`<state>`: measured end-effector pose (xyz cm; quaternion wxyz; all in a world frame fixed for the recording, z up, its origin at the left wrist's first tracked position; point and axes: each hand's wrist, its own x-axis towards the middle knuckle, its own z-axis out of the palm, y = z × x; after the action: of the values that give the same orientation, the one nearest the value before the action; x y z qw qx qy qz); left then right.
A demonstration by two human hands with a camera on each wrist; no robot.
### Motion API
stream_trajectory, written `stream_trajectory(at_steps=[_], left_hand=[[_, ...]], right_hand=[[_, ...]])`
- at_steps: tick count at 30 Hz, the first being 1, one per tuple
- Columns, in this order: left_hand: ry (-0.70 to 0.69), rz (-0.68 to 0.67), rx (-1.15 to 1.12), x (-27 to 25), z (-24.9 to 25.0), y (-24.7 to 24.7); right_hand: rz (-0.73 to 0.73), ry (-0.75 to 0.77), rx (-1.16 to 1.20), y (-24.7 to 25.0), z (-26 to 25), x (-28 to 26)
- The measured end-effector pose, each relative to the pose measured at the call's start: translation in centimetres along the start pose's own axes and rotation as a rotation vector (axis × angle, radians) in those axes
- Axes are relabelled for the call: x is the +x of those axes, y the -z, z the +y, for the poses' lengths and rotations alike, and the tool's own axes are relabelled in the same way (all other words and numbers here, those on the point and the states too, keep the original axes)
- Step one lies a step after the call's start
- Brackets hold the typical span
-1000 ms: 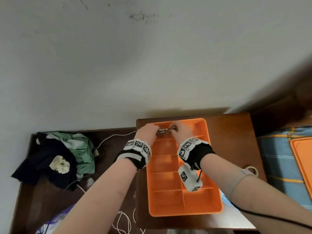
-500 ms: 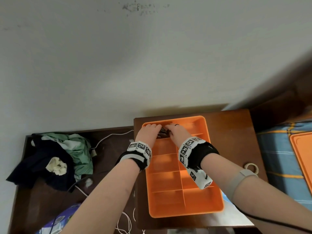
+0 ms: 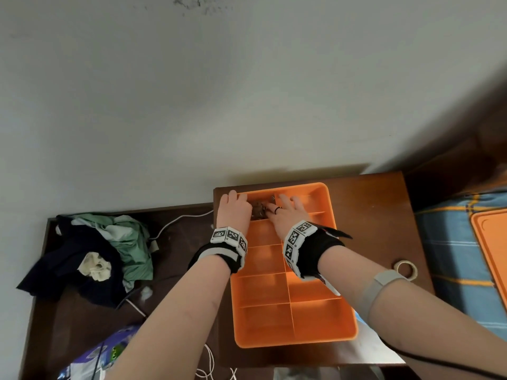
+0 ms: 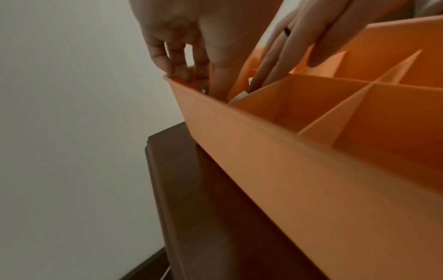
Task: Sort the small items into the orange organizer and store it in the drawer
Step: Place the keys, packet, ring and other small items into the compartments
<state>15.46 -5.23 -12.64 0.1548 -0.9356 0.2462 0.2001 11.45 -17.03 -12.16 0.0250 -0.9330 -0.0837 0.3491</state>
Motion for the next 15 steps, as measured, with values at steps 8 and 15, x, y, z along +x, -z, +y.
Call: stream_trajectory(at_steps=[8,15], left_hand=[[0.112,0.018,-0.202,-0.2,1.1,1.3],[0.056,0.210,-0.277,-3.5,6.7,5.3]], right_hand=[[0.232,0.048,0.300,1.4,2.0,-2.0],[0.489,0.022,0.476,0.5,8.4,-8.4]])
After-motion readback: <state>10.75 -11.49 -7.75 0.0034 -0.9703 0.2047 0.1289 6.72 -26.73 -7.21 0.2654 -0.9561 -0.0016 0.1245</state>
